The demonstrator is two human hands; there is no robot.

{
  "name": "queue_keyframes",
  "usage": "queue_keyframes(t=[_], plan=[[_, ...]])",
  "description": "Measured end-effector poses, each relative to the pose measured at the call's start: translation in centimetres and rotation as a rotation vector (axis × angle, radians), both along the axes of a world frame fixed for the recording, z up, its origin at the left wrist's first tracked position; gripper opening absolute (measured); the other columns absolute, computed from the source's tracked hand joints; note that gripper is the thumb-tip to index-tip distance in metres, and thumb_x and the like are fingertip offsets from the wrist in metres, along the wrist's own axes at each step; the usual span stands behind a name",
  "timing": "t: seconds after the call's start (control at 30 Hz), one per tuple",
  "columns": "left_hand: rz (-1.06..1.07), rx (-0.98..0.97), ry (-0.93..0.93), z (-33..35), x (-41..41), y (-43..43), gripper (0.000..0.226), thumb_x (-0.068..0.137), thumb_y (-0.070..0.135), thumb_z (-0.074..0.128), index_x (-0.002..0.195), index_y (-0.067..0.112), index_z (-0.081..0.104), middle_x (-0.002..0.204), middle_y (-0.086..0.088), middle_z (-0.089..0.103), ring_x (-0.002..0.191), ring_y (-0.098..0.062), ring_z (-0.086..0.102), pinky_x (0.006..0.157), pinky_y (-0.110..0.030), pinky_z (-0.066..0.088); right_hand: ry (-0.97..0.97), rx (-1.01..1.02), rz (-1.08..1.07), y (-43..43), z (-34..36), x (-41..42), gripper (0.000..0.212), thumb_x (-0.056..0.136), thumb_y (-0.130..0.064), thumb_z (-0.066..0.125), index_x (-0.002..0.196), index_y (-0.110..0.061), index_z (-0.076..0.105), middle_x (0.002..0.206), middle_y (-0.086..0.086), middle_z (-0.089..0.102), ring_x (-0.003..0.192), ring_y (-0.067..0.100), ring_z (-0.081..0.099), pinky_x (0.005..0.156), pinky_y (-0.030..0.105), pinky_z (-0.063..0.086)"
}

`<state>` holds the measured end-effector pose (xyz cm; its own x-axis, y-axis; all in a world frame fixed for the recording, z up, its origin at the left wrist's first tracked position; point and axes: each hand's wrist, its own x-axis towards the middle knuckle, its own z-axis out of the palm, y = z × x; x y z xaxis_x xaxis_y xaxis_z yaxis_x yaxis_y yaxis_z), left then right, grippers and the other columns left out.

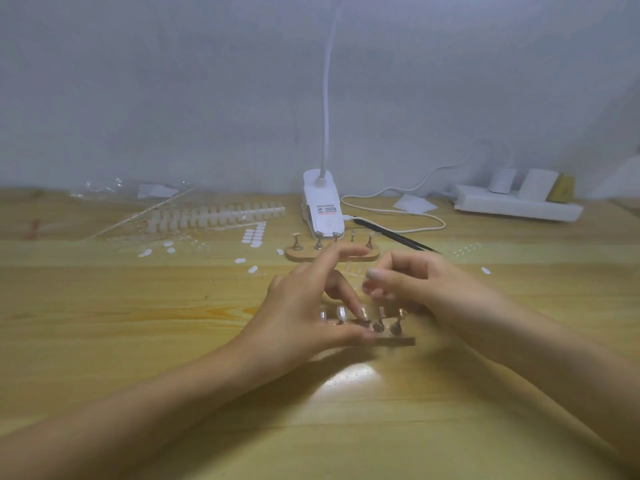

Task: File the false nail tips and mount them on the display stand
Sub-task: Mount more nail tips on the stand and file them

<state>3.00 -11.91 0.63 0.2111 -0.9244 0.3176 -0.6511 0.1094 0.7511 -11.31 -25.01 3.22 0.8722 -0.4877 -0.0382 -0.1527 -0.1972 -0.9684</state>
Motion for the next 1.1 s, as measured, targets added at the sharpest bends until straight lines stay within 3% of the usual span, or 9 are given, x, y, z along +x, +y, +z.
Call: queue_keyframes(t=[0.07,0.13,0.27,0.37,0.5,0.57,0.7,0.9,1.1], plan=[[-0.017,-0.007,0.038,0.5,0.4,0.0,0.078,0.069,0.048,0.081,0.134,0.047,0.039,0.090,0.018,0.070,0.097,-0.002,0.059,0.088,-0.023,0.045,-0.047,-0.117,-0.114,-1.0,0.4,-0.2,0.022,0.074,-0.049,0.070,0.076,-0.027,0.068,0.080,-0.010,0.066,0.073,0.006,0.063,0.068,0.025,0.045],[-0.003,-0.035,0.140,1.2,1.2,-0.2,0.055,0.082,0.059,0.062,0.132,0.044,0.045,0.093,0.016,0.070,0.091,0.001,0.060,0.078,-0.012,0.045,-0.078,-0.296,-0.190,-2.1,0.4,-0.3,0.011,0.082,-0.039,0.073,0.079,-0.029,0.070,0.078,-0.017,0.063,0.069,0.006,0.053,0.061,0.015,0.041],[0.056,0.010,-0.063,1.7,3.7,-1.0,0.017,0.099,0.027,0.055,0.109,0.029,0.068,0.101,0.015,0.068,0.092,0.000,0.057,0.081,-0.011,0.041,0.032,-0.481,-0.128,-3.1,-1.1,0.0,0.023,0.078,-0.029,0.083,0.098,-0.032,0.073,0.098,-0.017,0.068,0.086,0.005,0.061,0.077,0.014,0.049],[0.028,0.110,-0.336,0.8,4.8,-1.4,0.020,0.094,0.021,0.064,0.113,0.022,0.071,0.112,0.008,0.062,0.108,-0.013,0.053,0.097,-0.032,0.042,0.050,-0.539,-0.081,-3.1,-1.9,0.2,0.025,0.078,-0.018,0.084,0.098,-0.027,0.074,0.103,-0.017,0.069,0.095,0.007,0.064,0.086,0.024,0.052],[0.027,0.038,-0.394,0.4,5.3,-1.3,0.015,0.088,0.025,0.072,0.103,0.023,0.072,0.104,0.012,0.061,0.103,-0.011,0.054,0.092,-0.039,0.044,0.034,-0.671,-0.123,-3.7,-1.7,0.0,0.010,0.080,-0.025,0.082,0.088,-0.026,0.076,0.091,-0.018,0.071,0.087,0.004,0.063,0.075,0.017,0.047],[0.029,0.009,-0.375,0.4,5.3,-1.4,0.009,0.085,0.026,0.075,0.093,0.023,0.071,0.095,0.014,0.061,0.096,-0.008,0.054,0.088,-0.036,0.046,0.065,-0.766,-0.166,-4.1,-1.6,-0.3,0.009,0.082,-0.031,0.080,0.088,-0.027,0.075,0.095,-0.016,0.071,0.093,0.003,0.060,0.085,0.027,0.048],[0.011,0.010,-0.247,0.3,5.3,-1.4,0.020,0.079,0.023,0.081,0.093,0.022,0.068,0.086,0.015,0.066,0.092,-0.001,0.057,0.082,-0.012,0.041,0.127,-0.870,-0.211,-3.9,-1.4,0.0,0.018,0.082,-0.040,0.075,0.100,-0.034,0.074,0.110,-0.012,0.063,0.117,0.015,0.049,0.104,0.045,0.035],[-0.004,-0.019,-0.146,-0.1,4.7,-1.4,0.030,0.079,0.011,0.080,0.103,0.021,0.063,0.095,0.011,0.064,0.086,-0.005,0.064,0.069,-0.006,0.041,0.100,-0.874,-0.146,-2.4,-2.4,1.5,0.019,0.077,-0.048,0.076,0.095,-0.045,0.071,0.105,-0.027,0.060,0.110,0.003,0.042,0.095,0.027,0.023],[0.062,0.078,-0.095,-0.1,4.9,-1.9,0.049,0.078,0.021,0.082,0.120,0.029,0.059,0.107,0.013,0.067,0.077,-0.002,0.059,0.068,-0.006,0.039,0.076,-0.830,-0.140,-2.1,-2.4,1.4,0.016,0.077,-0.040,0.080,0.089,-0.043,0.071,0.105,-0.020,0.065,0.110,0.005,0.047,0.105,0.034,0.025]])
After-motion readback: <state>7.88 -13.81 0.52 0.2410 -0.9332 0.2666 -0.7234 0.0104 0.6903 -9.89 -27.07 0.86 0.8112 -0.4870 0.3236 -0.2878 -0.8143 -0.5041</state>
